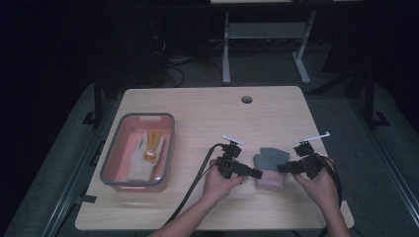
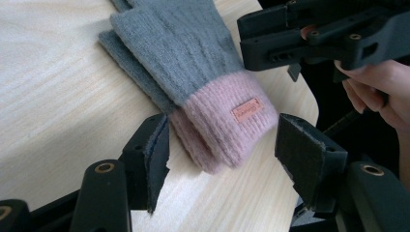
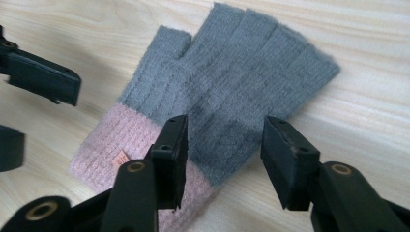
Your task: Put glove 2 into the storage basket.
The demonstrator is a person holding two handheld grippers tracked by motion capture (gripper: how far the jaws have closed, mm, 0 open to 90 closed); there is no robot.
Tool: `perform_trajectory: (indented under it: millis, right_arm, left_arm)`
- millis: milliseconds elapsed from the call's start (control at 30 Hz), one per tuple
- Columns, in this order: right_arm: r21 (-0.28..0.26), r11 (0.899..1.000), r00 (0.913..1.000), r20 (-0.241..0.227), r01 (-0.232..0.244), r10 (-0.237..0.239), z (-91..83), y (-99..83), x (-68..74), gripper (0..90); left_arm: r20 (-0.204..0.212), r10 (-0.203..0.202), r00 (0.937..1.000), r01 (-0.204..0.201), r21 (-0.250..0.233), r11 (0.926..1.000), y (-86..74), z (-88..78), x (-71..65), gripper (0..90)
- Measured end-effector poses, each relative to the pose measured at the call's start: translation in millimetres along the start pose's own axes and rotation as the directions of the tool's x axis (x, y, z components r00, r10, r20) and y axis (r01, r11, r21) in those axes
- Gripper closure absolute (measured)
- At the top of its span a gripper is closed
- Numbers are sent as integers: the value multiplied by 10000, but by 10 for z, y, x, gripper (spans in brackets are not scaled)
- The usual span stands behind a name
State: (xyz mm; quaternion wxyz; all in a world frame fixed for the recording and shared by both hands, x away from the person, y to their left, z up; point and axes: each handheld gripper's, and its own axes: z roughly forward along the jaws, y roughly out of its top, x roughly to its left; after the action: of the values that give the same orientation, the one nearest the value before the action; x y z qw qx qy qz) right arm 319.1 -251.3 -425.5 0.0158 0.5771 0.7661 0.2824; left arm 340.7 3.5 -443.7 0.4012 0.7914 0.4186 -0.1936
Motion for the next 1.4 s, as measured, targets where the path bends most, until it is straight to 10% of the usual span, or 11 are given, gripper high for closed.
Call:
perform_trajectory:
  millis: [700, 1400]
  right_arm:
    - [-322, 9923, 9859, -1213, -1198, 1151, 127, -147, -219, 456]
    - [-465, 9650, 9367, -2564, -2582, 2383, 259, -258, -301, 575]
  left_arm:
    - [-96, -589, 9982, 593, 455, 9972, -15, 283, 90, 393]
    - [181, -1038, 9944, 1029, 485, 9935, -22, 341, 113, 526]
